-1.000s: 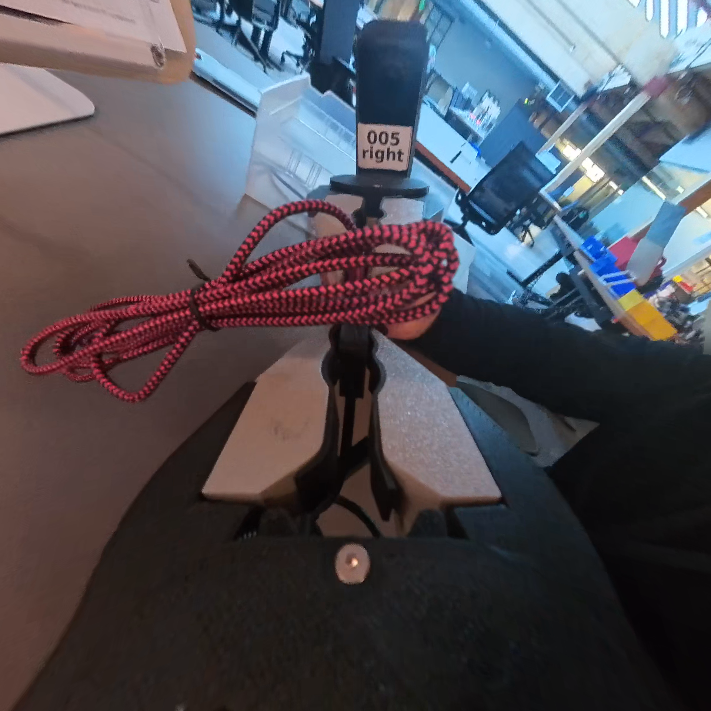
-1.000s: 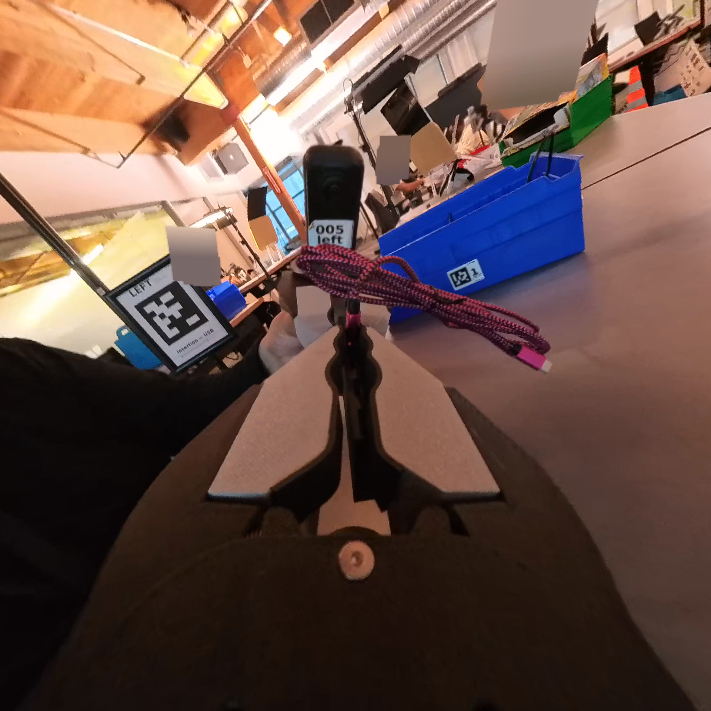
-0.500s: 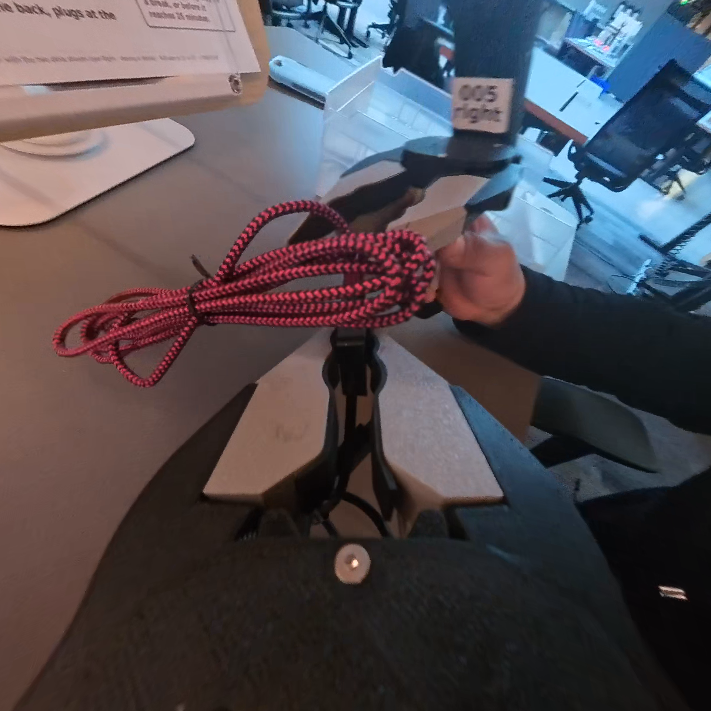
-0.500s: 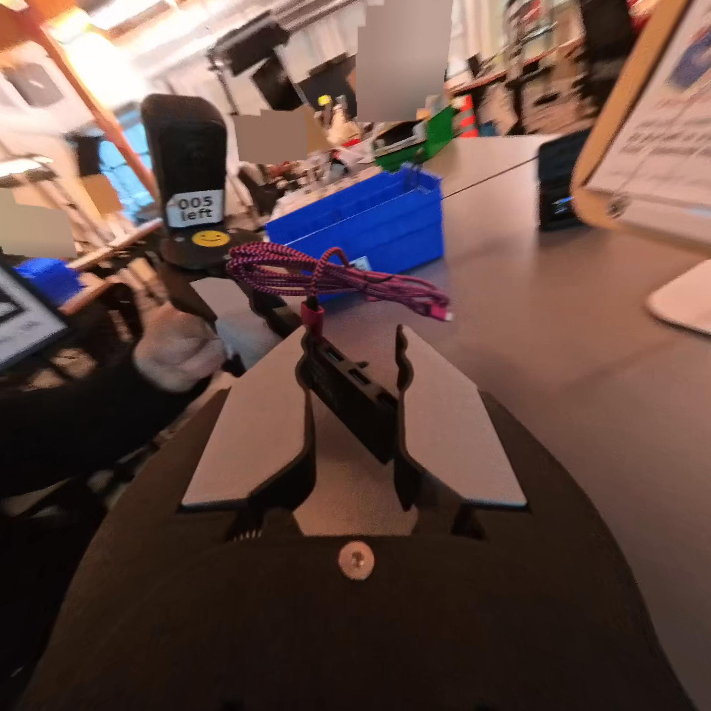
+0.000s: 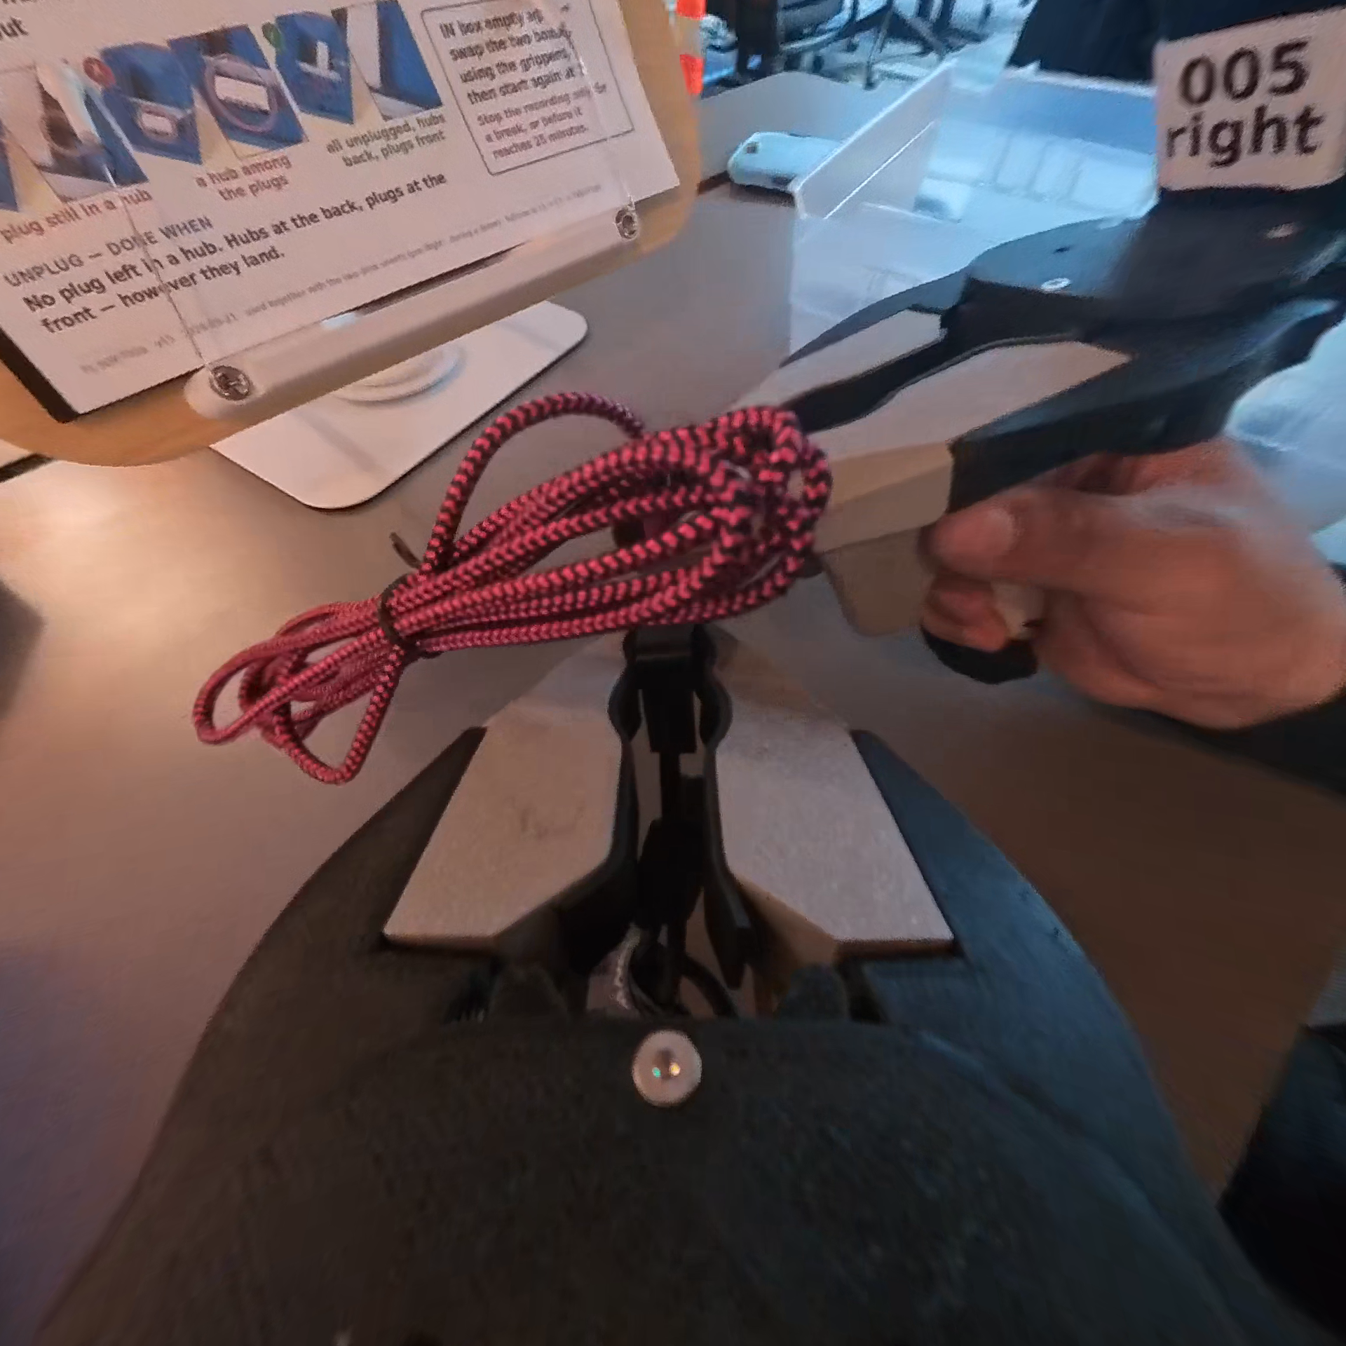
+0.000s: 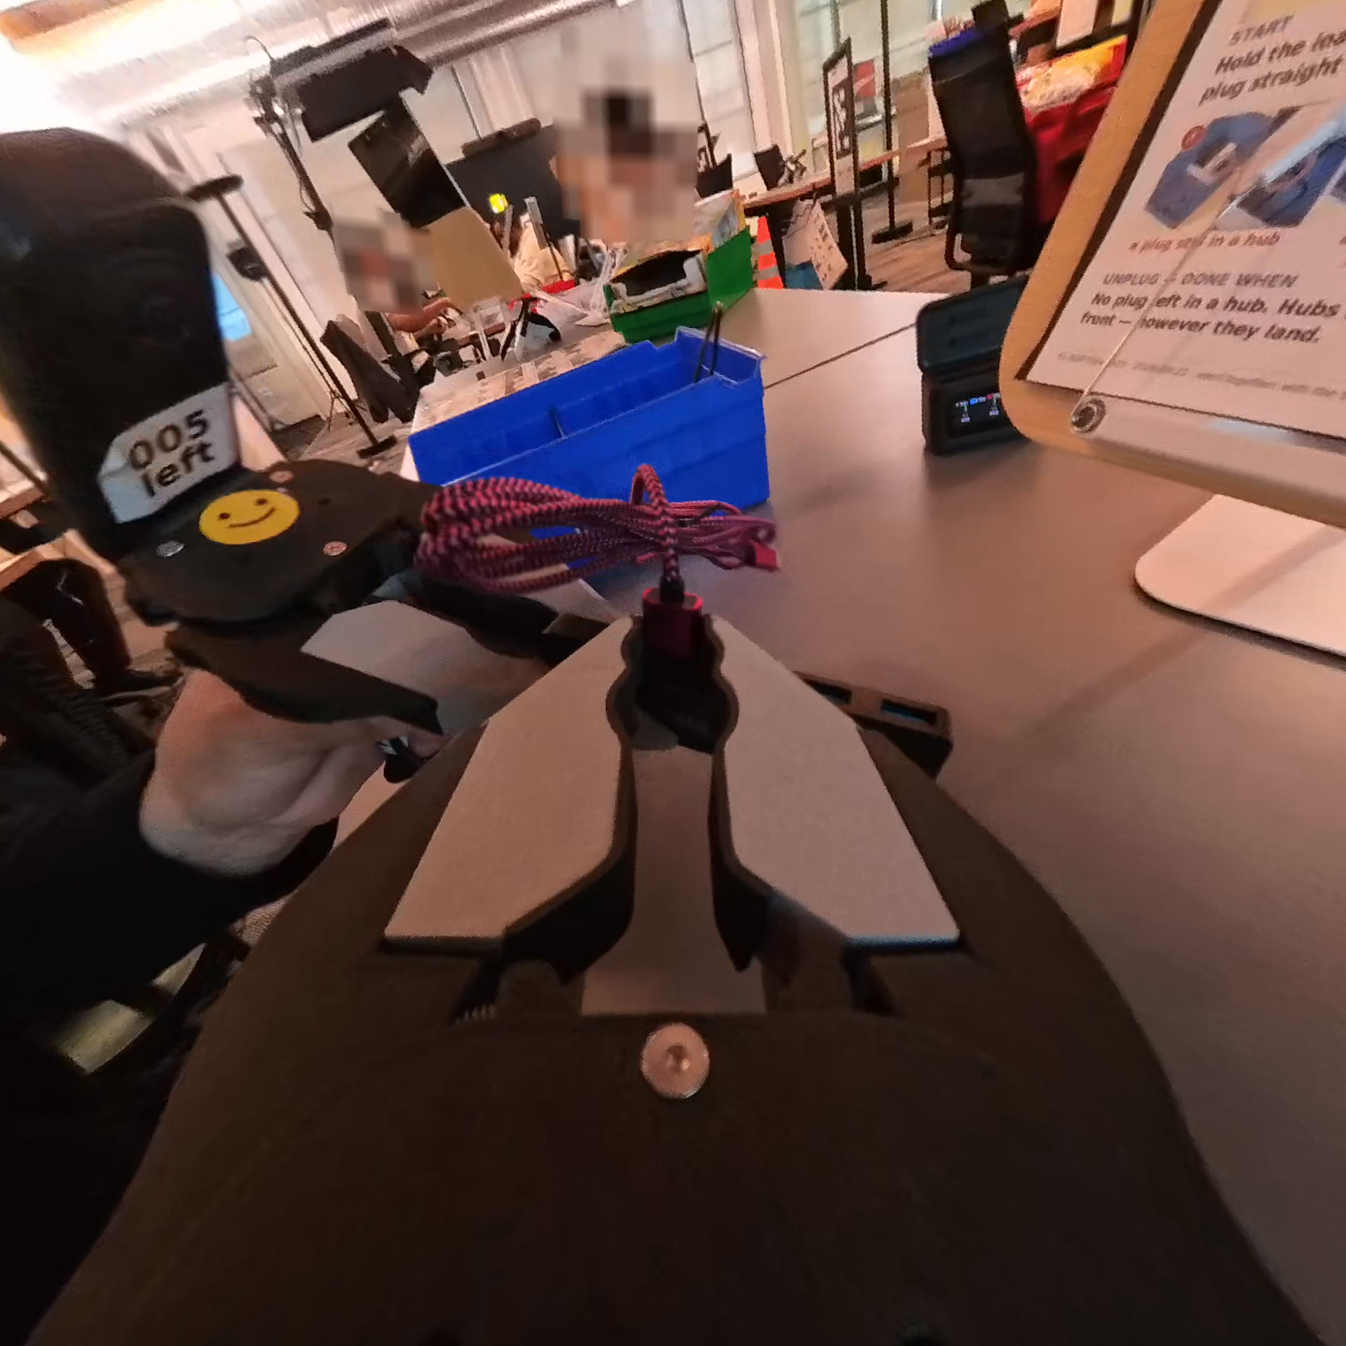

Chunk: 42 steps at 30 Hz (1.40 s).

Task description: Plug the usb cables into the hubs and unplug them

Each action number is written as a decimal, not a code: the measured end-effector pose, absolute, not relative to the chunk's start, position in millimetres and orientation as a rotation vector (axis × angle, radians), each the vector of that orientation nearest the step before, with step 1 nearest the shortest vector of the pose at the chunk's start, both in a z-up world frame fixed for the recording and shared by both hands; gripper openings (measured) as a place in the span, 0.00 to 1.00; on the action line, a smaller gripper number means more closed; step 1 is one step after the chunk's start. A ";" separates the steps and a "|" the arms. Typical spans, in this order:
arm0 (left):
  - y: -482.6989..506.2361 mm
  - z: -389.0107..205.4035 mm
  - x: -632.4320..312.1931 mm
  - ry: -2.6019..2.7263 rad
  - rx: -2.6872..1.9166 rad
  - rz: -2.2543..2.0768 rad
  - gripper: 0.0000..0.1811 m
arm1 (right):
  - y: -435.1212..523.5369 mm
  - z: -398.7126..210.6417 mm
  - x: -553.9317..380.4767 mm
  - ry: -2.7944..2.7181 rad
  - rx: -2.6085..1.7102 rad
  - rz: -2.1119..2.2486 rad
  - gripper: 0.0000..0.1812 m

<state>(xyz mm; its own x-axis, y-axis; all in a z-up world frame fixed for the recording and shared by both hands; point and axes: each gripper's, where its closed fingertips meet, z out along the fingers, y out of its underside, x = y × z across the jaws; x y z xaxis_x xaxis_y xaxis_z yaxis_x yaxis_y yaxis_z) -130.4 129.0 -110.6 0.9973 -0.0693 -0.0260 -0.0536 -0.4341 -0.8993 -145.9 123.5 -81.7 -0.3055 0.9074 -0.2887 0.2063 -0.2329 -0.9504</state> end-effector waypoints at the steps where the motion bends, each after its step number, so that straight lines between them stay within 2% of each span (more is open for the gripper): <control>1: 130.4 -113.0 -131.9 0.084 -2.024 0.020 0.05 | 124.7 -84.2 -146.9 -1.451 -1.377 1.590 0.06; 5: 135.3 -122.3 -127.7 0.077 -2.049 -0.021 0.06 | 125.6 -95.8 -147.3 -1.501 -1.436 1.574 0.06; 7: 139.7 -127.1 -124.7 0.065 -2.078 -0.080 0.12 | 118.4 -102.7 -149.3 -1.540 -1.459 1.571 0.06; 9: 141.3 -131.4 -132.3 0.108 -2.092 0.003 0.07 | 120.3 -103.6 -150.7 -1.533 -1.462 1.546 0.06; 11: 141.6 -135.8 -135.7 0.112 -2.102 0.024 0.06 | 120.8 -107.2 -152.3 -1.531 -1.471 1.529 0.06; 28: 155.2 -114.6 -143.0 -0.009 -1.904 -0.027 0.05 | 140.4 -83.4 -161.9 -1.087 -1.515 1.836 0.05; 34: 146.4 -113.0 -152.6 -0.048 -1.879 -0.050 0.05 | 127.3 -84.6 -171.1 -1.346 -1.386 1.513 0.06; 42: 141.9 -120.5 -160.4 -0.033 -1.907 0.037 0.05 | 122.1 -93.9 -173.8 -1.387 -1.455 1.584 0.06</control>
